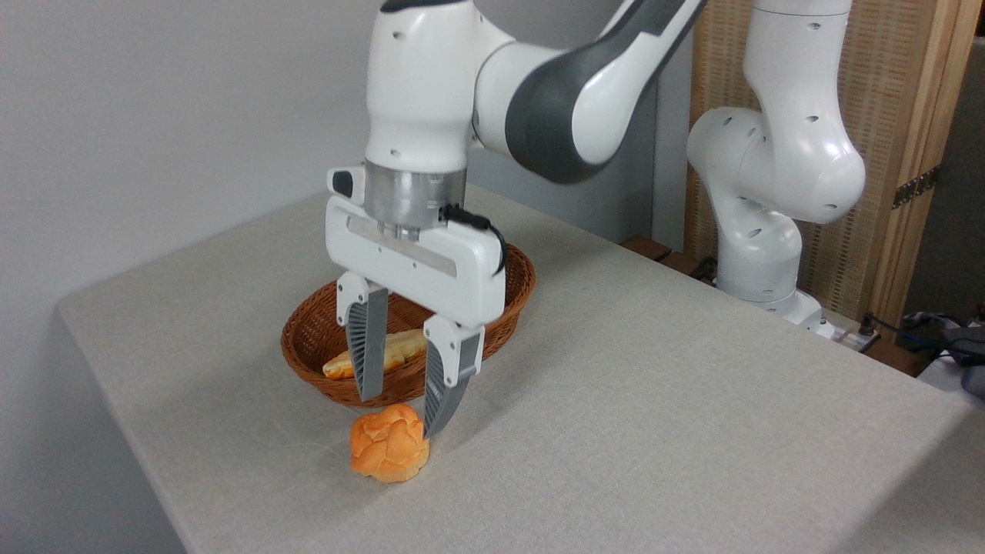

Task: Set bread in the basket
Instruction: 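Lower the open gripper down onto the orange bread roll beside the basket, then close the gripper fingers around the orange bread roll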

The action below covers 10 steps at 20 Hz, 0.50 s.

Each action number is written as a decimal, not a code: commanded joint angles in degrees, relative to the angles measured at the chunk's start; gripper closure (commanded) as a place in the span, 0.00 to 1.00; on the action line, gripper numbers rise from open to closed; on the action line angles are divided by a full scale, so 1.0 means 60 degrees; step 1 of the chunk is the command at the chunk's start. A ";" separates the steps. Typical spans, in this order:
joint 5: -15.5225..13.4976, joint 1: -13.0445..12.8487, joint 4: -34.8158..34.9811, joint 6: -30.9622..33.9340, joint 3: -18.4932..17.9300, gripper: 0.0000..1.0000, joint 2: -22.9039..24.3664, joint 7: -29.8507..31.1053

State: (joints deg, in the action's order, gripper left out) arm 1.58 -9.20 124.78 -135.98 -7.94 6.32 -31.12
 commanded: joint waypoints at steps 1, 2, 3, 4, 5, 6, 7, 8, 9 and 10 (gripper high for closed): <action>-0.0292 -0.0049 0.0107 -0.0642 -0.0113 0.00 -0.0348 0.0089; -0.0350 -0.0049 0.0107 -0.0700 -0.0113 0.00 -0.0451 0.0089; -0.0482 -0.0064 0.0093 -0.0701 -0.0098 0.00 -0.0510 0.0089; -0.0657 -0.0093 0.0093 -0.0730 -0.0098 0.00 -0.0569 0.0089; -0.0876 -0.0108 0.0093 -0.0759 -0.0098 0.00 -0.0598 0.0089; -0.1139 -0.0108 0.0093 -0.0759 -0.0098 0.00 -0.0642 0.0075; -0.1403 -0.0108 0.0093 -0.0759 -0.0084 0.00 -0.0701 0.0089; -0.1580 -0.0123 0.0078 -0.0774 -0.0069 0.00 -0.0759 0.0075; -0.1596 -0.0137 0.0078 -0.0817 -0.0025 0.00 -0.0818 0.0075; -0.1596 -0.0137 0.0078 -0.0818 -0.0010 0.00 -0.0876 0.0075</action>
State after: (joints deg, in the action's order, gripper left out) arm -6.35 -9.45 125.29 -139.33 -8.06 2.02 -31.12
